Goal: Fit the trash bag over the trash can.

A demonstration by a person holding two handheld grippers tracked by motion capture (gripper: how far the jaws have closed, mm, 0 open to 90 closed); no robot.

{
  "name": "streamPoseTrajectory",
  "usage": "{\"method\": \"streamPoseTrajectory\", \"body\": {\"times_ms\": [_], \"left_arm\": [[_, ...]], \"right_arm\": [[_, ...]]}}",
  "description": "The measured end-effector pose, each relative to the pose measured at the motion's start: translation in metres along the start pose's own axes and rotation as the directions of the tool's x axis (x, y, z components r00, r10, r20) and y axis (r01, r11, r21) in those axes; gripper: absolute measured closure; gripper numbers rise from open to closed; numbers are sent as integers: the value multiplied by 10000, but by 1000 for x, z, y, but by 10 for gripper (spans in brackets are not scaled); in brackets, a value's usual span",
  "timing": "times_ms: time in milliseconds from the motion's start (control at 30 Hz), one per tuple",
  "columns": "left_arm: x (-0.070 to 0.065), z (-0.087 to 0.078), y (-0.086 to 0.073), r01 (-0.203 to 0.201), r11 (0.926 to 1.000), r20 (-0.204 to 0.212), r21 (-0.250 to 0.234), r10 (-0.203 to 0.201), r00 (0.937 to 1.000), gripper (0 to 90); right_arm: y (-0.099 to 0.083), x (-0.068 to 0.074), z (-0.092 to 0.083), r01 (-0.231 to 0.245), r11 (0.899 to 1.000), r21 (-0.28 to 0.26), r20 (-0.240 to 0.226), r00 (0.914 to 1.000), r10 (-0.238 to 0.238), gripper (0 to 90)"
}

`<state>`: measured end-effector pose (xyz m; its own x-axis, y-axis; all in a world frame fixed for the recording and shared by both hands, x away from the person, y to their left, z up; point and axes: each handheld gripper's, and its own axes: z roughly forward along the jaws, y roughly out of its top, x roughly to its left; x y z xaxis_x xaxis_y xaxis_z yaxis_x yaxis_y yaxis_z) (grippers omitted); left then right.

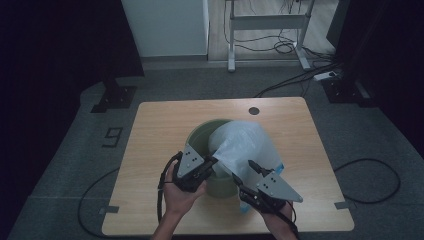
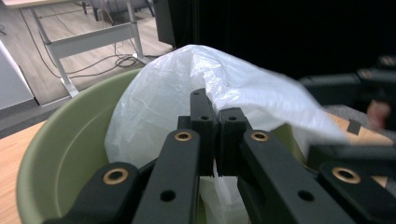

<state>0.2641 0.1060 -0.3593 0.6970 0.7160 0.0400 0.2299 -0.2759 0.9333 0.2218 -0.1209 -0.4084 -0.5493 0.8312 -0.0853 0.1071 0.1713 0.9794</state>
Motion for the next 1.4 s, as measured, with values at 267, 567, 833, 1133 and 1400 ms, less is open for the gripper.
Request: {"method": "streamPoseTrajectory", "body": {"times_ms": [267,567,833,1133,1400], "left_arm": [[7,-11,-2,279,9983,14,-505,-278,9996,899],[8,-22,-8,342,9983,162,-481,-334,9993,900],[5,-35,-17,323,9982,228,-507,-312,9993,899],[18,-51,-30,668,9961,117,-569,-663,9977,898],[19,-59,-25,94,9953,-531,-959,-146,9985,437]], "right_arm": [[-23,5,-16,-465,9988,174,573,9973,455,295],[-26,-4,-26,-718,9974,24,410,9966,716,572],[0,-17,-23,126,9992,-374,631,9980,-102,874],[33,-17,-2,368,9937,-1055,22,9993,-367,885],[37,-5,6,613,9913,-1162,-512,9964,-676,885]]}}
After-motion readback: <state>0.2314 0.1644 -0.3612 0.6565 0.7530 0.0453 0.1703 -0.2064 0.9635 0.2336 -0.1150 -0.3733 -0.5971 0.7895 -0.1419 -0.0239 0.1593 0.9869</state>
